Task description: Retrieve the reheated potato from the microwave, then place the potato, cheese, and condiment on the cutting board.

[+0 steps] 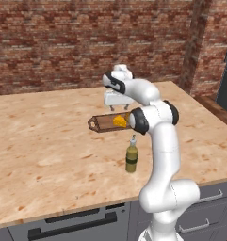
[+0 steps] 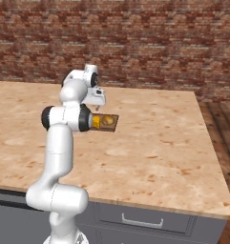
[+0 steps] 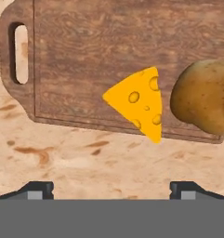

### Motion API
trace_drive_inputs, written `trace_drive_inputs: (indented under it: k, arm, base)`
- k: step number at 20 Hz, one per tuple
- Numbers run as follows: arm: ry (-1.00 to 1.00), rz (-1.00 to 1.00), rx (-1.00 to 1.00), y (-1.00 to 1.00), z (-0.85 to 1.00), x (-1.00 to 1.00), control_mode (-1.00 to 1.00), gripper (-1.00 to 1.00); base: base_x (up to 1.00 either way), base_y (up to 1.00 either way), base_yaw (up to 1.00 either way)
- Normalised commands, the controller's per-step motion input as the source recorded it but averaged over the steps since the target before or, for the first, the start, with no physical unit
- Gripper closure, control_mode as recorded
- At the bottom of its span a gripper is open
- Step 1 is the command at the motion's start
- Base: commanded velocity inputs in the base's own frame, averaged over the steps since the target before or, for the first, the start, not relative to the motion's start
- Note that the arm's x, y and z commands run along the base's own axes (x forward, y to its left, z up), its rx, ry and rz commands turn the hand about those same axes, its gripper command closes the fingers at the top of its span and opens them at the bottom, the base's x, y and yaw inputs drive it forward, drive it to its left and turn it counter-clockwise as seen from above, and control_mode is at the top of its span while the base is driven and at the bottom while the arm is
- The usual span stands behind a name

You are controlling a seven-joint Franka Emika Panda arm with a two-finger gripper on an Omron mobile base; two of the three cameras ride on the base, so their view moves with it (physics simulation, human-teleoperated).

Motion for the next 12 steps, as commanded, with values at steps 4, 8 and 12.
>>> trace_drive_inputs:
  k: [4,8,12]
  arm:
    - [-0.01,0.00,0.00,0.00,0.06,-0.69,-1.00,-1.00]
    - [-0.07,0.00,0.00,0.00,0.00,-0.75,-1.00,-1.00]
    - [-0.06,-0.01,0.01,0.00,0.11,-0.66,-1.00,-1.00]
  base:
    - [0.00,0.00,0.00]
    - [0.00,0.00,0.00]
    - [0.00,0.00,0.00]
